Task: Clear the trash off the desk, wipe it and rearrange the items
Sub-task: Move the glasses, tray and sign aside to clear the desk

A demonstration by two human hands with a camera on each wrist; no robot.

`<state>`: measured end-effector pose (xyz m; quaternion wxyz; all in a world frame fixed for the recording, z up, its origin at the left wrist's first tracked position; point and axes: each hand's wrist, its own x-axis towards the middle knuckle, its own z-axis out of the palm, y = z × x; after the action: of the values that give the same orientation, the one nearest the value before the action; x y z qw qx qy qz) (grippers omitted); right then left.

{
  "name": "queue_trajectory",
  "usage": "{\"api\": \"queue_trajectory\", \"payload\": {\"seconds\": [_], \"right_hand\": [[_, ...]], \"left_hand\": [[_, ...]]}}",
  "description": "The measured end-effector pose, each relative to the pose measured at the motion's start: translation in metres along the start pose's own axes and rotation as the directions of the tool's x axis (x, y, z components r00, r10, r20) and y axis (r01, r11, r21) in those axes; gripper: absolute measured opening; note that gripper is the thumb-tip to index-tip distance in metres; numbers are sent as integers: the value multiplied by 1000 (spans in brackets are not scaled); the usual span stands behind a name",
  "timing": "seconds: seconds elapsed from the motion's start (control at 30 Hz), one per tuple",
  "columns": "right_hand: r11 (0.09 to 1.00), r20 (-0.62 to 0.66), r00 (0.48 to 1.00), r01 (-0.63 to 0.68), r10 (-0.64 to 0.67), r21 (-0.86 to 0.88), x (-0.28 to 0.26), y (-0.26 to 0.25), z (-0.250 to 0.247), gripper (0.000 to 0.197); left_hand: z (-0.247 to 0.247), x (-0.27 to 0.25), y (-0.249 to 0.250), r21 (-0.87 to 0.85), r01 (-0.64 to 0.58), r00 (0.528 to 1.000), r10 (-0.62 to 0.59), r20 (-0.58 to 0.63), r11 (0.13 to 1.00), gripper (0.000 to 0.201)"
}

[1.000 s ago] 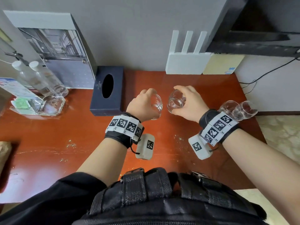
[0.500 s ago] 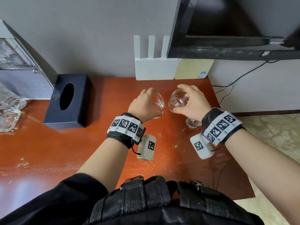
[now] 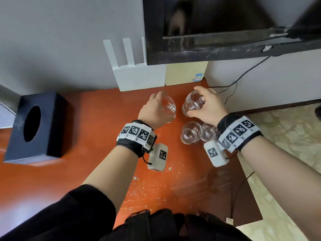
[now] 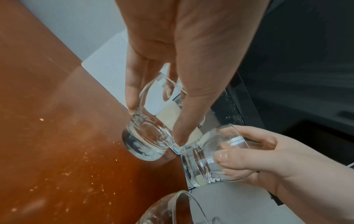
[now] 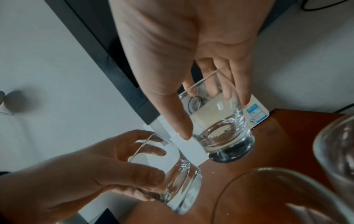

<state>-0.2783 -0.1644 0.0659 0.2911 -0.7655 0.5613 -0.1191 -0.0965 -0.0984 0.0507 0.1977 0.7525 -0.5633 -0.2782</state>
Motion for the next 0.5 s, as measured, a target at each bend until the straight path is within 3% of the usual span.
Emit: {"api": "queue_trajectory", "payload": {"seconds": [0.5], "right_hand": [[985, 51, 987, -148, 153, -88, 31, 63, -4, 81]], "left_hand": [[56, 61, 18, 118, -65, 977, 40, 209, 991, 81]]}}
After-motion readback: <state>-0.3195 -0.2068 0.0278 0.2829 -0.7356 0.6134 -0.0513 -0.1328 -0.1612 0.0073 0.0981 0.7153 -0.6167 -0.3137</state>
